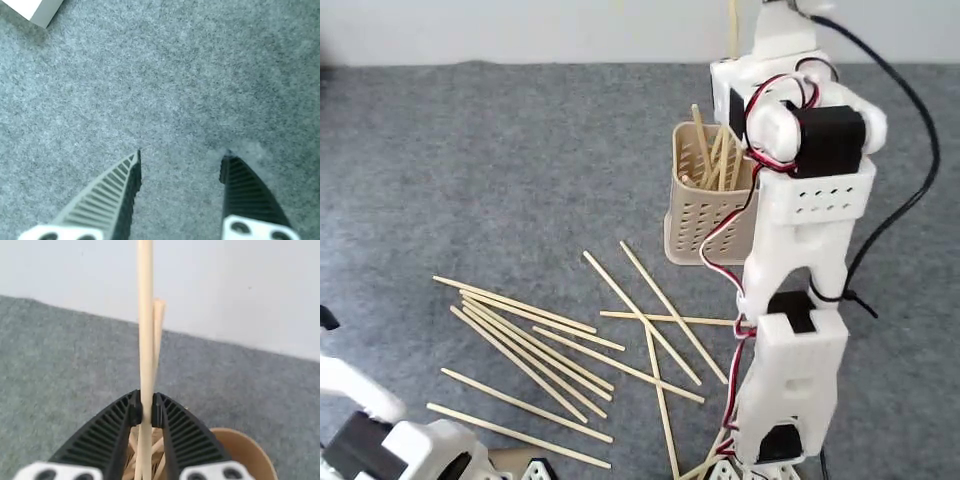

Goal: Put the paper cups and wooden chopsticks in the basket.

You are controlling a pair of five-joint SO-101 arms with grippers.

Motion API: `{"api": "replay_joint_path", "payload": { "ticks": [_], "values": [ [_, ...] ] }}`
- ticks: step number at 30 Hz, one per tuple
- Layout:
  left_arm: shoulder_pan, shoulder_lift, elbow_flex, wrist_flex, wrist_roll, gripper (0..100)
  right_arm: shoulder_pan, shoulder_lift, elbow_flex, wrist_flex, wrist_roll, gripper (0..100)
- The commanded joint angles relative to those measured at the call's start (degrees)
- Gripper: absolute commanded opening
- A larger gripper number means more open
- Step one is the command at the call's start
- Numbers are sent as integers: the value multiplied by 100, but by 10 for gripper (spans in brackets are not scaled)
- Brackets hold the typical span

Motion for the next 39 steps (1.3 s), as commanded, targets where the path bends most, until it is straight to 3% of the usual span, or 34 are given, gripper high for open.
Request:
{"api": "replay_joint_path", "payload": {
  "ticks": [1,8,14,18,24,34,39],
  "values": [
    [-18,-220,-48,-97,-44,250,48,-892,589,251,-123,9],
    [-18,-220,-40,-97,-44,250,-154,-2316,1380,251,-88,9],
    [-18,-220,-40,-97,-44,250,-374,-3705,2901,145,-53,9],
    [-18,-220,-40,-97,-44,250,-347,-4321,4132,-479,202,9],
    [-18,-220,-40,-97,-44,250,-338,-5077,6681,-2527,589,9],
    [-26,-220,-31,-97,-44,250,-330,-6105,11226,-7644,967,9],
    [-26,-211,-31,-97,-44,250,-330,-5965,11692,-8303,932,9]
  ]
}}
